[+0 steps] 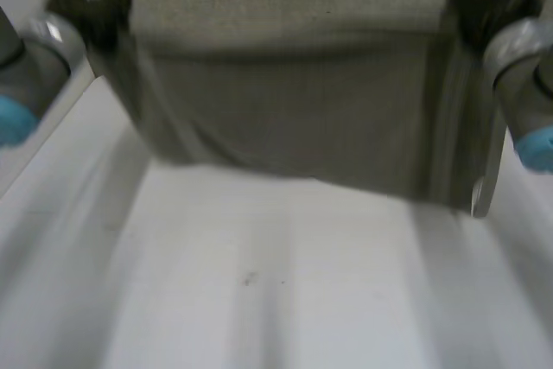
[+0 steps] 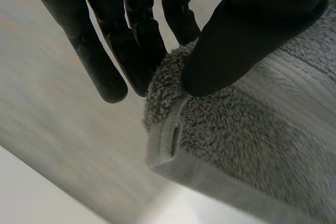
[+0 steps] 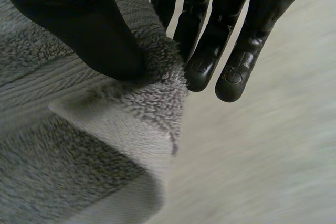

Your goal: Fold the towel.

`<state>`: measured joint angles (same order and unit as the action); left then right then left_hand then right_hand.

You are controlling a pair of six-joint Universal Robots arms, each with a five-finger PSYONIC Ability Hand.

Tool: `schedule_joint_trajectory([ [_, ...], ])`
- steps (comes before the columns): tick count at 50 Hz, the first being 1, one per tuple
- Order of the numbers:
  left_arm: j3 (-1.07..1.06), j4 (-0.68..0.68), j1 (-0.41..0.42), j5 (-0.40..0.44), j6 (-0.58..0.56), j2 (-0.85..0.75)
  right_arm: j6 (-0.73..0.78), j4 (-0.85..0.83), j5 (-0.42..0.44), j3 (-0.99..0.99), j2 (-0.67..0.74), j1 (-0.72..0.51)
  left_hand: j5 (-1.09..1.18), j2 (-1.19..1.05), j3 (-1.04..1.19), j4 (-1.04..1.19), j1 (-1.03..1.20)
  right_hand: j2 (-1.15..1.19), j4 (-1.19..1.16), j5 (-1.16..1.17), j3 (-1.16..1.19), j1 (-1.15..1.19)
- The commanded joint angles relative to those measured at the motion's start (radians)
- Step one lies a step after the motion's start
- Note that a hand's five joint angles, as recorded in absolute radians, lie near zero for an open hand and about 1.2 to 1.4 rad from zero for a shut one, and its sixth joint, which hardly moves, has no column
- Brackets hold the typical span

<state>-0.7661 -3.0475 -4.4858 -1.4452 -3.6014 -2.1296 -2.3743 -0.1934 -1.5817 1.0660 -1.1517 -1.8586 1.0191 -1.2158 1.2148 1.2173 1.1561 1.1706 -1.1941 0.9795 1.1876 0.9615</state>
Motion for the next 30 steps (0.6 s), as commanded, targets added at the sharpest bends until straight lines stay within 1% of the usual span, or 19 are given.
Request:
schedule_joint_trajectory([
  [1,0.114,-0.437,0.005,-0.026,0.202,0.034,-0.089,-0.382,0.008,0.031,-0.088,0.001,0.203,-0.18,0.182,0.179,0.24,0.226,-0.202,0.242,0.209,0.435],
  [2,0.096,-0.48,0.004,-0.032,0.228,0.045,-0.089,-0.382,0.008,0.031,-0.088,0.001,0.203,-0.18,0.182,0.179,0.24,0.226,-0.202,0.242,0.209,0.435],
  [5,0.032,-0.484,-0.007,-0.035,0.243,0.054,-0.089,-0.354,0.023,0.045,-0.085,-0.001,0.203,-0.18,0.182,0.179,0.24,0.226,-0.202,0.242,0.209,0.435],
  [7,-0.01,-0.481,-0.007,-0.034,0.242,0.053,-0.089,-0.258,0.045,0.064,-0.071,0.006,0.203,-0.18,0.182,0.179,0.24,0.226,-0.202,0.242,0.209,0.435],
  [8,-0.059,-0.478,-0.009,-0.032,0.239,0.053,-0.089,-0.258,0.045,0.064,-0.071,0.006,0.203,-0.18,0.182,0.179,0.24,0.226,-0.202,0.242,0.209,0.435],
  [9,-0.059,-0.478,-0.009,-0.032,0.239,0.053,-0.089,-0.197,0.067,0.075,-0.059,0.009,0.203,-0.18,0.182,0.179,0.24,0.226,-0.202,0.242,0.209,0.435],
  [10,-0.14,-0.473,-0.012,-0.024,0.239,0.056,-0.089,-0.196,0.068,0.075,-0.059,0.009,0.203,-0.18,0.182,0.179,0.24,0.226,-0.202,0.242,0.209,0.435],
  [12,-0.141,-0.473,-0.012,-0.024,0.239,0.056,-0.083,-0.053,0.158,0.113,-0.019,0.01,0.203,-0.18,0.182,0.179,0.24,0.226,-0.202,0.242,0.209,0.435],
  [13,-0.244,-0.471,-0.021,-0.021,0.239,0.063,-0.083,-0.052,0.158,0.114,-0.019,0.01,0.203,-0.18,0.182,0.179,0.24,0.226,-0.202,0.242,0.209,0.435],
  [15,-0.408,-0.471,-0.033,-0.006,0.239,0.066,-0.079,0.059,0.212,0.147,0.024,0.016,0.203,-0.18,0.182,0.179,0.24,0.226,-0.202,0.242,0.209,0.435],
  [16,-0.409,-0.471,-0.033,-0.006,0.239,0.066,-0.079,0.06,0.212,0.147,0.024,0.016,0.203,-0.18,0.182,0.179,0.24,0.226,-0.202,0.242,0.209,0.435],
  [17,-0.488,-0.471,-0.035,0.006,0.239,0.065,-0.079,0.109,0.223,0.163,0.056,0.018,0.203,-0.18,0.182,0.179,0.24,0.226,-0.202,0.242,0.209,0.435],
  [18,-0.489,-0.471,-0.035,0.006,0.239,0.065,-0.079,0.147,0.227,0.179,0.081,0.019,0.203,-0.18,0.182,0.179,0.24,0.226,-0.202,0.242,0.209,0.435],
  [20,-0.632,-0.478,-0.036,0.035,0.231,0.062,-0.079,0.178,0.236,0.198,0.108,0.021,0.203,-0.18,0.182,0.179,0.24,0.226,-0.202,0.242,0.209,0.435],
  [21,-0.633,-0.478,-0.036,0.035,0.231,0.062,-0.079,0.178,0.236,0.198,0.109,0.021,0.203,-0.18,0.182,0.179,0.24,0.226,-0.202,0.242,0.209,0.435],
  [23,-0.744,-0.481,-0.036,0.063,0.196,0.053,-0.076,0.215,0.24,0.241,0.173,0.021,0.203,-0.18,0.182,0.179,0.24,0.226,-0.202,0.242,0.209,0.435],
  [24,-0.745,-0.481,-0.036,0.063,0.196,0.053,-0.076,0.215,0.24,0.241,0.173,0.021,0.203,-0.18,0.182,0.179,0.24,0.226,-0.202,0.242,0.209,0.435],
  [26,-0.824,-0.481,-0.039,0.072,0.136,0.051,-0.071,0.23,0.236,0.265,0.222,0.025,0.203,-0.18,0.182,0.179,0.24,0.226,-0.202,0.242,0.209,0.435],
  [30,-0.872,-0.479,-0.047,0.075,0.081,0.051,-0.077,0.235,0.229,0.275,0.227,0.044,0.203,-0.18,0.182,0.179,0.24,0.226,-0.202,0.242,0.209,0.435],
])
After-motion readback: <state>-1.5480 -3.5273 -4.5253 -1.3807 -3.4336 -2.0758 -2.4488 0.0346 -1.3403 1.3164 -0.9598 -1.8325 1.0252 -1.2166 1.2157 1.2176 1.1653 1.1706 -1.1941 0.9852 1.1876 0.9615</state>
